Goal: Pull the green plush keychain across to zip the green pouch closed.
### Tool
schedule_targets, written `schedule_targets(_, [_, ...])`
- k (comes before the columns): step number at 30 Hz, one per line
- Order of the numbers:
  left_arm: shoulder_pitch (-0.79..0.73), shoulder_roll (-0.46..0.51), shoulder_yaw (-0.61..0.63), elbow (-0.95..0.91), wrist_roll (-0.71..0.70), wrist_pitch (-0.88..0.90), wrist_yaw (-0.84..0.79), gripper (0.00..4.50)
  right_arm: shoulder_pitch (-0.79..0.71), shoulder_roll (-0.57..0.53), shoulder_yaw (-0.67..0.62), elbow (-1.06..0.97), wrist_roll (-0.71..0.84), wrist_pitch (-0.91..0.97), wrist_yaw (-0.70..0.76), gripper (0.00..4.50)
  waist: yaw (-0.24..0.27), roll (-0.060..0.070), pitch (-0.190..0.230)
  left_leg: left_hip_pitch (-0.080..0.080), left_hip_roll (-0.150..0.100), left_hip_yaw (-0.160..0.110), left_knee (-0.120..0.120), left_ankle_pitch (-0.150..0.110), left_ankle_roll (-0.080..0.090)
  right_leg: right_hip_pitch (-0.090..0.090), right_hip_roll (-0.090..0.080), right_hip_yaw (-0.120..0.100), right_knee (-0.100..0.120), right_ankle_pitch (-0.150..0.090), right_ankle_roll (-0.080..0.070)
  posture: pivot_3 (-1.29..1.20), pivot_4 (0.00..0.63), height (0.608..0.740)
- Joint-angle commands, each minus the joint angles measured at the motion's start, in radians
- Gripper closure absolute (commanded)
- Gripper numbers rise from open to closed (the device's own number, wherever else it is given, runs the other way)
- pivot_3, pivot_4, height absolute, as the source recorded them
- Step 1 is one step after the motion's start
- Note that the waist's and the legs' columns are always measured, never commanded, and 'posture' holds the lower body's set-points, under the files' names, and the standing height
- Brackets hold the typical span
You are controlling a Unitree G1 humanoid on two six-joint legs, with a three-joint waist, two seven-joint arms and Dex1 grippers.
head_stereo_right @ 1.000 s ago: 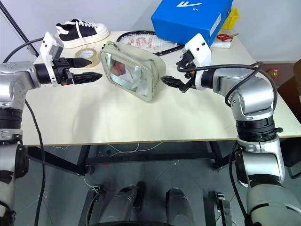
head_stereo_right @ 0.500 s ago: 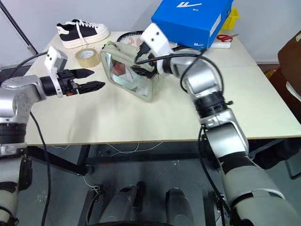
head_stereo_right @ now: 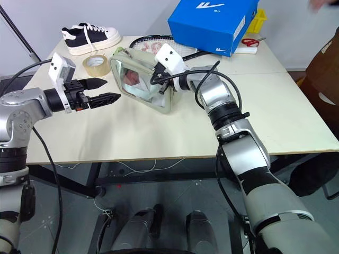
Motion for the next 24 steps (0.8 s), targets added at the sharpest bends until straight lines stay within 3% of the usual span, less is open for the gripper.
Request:
schedule_targets(1, [-0.046,0.055,0.046,0.03,-0.043,0.013,-0.052,0.0,0.004,-0.073,-0.051,-0.158,0.079,-0.001,0.179,4.44,0.003,0.0,0.0,-0.001,0.0,0.0,0.0,0.0,0.0,-0.001,0.0,0.0,0.0,0.0,0.0,0.0,0.15,0.74])
schedule_targets(4, [-0.081,0.116,0.049,0.11,-0.03,-0.013,-0.102,0.0,0.067,-0.213,-0.077,-0.279,0.156,0.048,0.396,4.44,0.007,0.0,0.0,-0.002,-0.001,0.0,0.0,0.0,0.001,-0.003,-0.001,0.0,-0.001,0.0,0.0,0.0,0.15,0.74])
schedule_targets(7, [-0.097,0.152,0.036,0.14,-0.023,-0.029,-0.135,0.0,0.112,-0.339,-0.076,-0.298,0.154,0.031,0.501,4.44,0.007,0.0,0.001,-0.002,-0.001,0.0,0.0,-0.001,0.001,-0.002,-0.001,-0.001,-0.002,0.0,0.0,0.0,0.15,0.74])
schedule_targets(11, [-0.099,0.137,0.017,0.143,-0.021,-0.041,-0.146,0.0,0.146,-0.399,-0.078,-0.252,0.126,-0.012,0.519,4.44,0.0,0.0,0.001,0.0,0.0,0.001,0.001,-0.001,0.001,0.002,-0.003,-0.001,-0.002,0.0,0.0,0.0,0.15,0.74])
schedule_targets(16, [-0.096,0.098,-0.012,0.13,-0.012,-0.051,-0.144,0.0,0.214,-0.385,-0.078,-0.305,0.125,-0.014,0.494,4.44,-0.002,0.0,0.001,0.001,0.001,0.001,0.0,-0.001,0.001,0.002,-0.003,0.0,-0.001,-0.001,-0.001,0.0,0.15,0.74])
schedule_targets(19, [-0.098,0.093,-0.017,0.133,-0.01,-0.049,-0.148,0.0,0.214,-0.381,-0.093,-0.343,0.14,0.024,0.477,3.4,-0.005,0.0,0.001,0.0,0.001,0.001,0.0,-0.001,0.001,0.0,-0.003,0.0,-0.001,-0.001,-0.001,0.0,0.15,0.74])
schedule_targets(22, [-0.102,0.094,-0.02,0.139,-0.01,-0.051,-0.151,0.0,0.216,-0.408,-0.095,-0.374,0.12,0.017,0.466,1.91,-0.001,0.0,0.001,0.0,0.001,0.001,0.0,-0.001,0.001,0.001,-0.003,0.0,-0.001,-0.001,-0.001,0.0,0.15,0.74])
schedule_targets(24, [-0.101,0.097,-0.018,0.14,-0.012,-0.05,-0.151,0.0,0.214,-0.441,-0.101,-0.408,0.12,0.029,0.479,1.91,0.002,0.0,0.001,0.0,0.001,0.001,0.001,-0.001,0.001,0.001,-0.003,0.0,-0.001,-0.001,-0.001,0.0,0.15,0.74])
